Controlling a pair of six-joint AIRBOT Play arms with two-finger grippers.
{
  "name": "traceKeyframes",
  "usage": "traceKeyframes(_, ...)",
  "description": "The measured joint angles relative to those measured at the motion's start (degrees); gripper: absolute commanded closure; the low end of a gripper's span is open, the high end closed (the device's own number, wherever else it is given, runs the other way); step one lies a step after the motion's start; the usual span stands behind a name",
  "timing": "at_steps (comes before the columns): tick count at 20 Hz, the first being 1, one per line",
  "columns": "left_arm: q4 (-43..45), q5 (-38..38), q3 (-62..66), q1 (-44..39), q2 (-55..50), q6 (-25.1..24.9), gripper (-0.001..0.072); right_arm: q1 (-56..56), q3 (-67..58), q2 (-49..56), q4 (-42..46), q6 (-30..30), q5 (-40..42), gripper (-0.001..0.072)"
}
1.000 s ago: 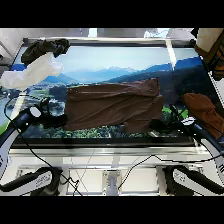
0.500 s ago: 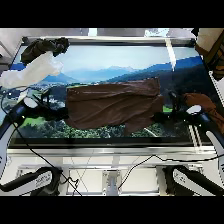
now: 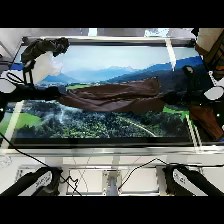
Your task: Fold the shirts.
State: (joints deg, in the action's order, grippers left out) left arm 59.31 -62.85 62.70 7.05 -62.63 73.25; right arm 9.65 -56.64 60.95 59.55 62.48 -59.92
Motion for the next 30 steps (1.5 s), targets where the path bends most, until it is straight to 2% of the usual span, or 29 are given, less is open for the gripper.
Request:
traceKeyframes(5, 3.1, 4.61, 1.88, 0.0, 0.61, 1.42, 0.0697, 0.0, -2.32, 0.17, 3.48, 2.38, 6.54, 0.0686)
traceKeyframes(9, 4.07, 8.44, 2.19, 0.0, -2.05, 2.82, 0.0697, -0.04, -2.71, 3.02, 3.02, 3.82, 13.81, 0.0686)
traceKeyframes(22, -3.02, 24.11, 3.04, -0.04, -20.33, 3.54, 0.0698, -1.31, -4.04, 22.08, -5.25, 4.59, 34.84, 0.0687)
traceKeyframes(30, -4.33, 27.26, 11.26, 0.0, -31.74, 7.76, 0.0698, -5.2, -16.79, 35.41, -6.29, 6.45, 41.66, 0.0686)
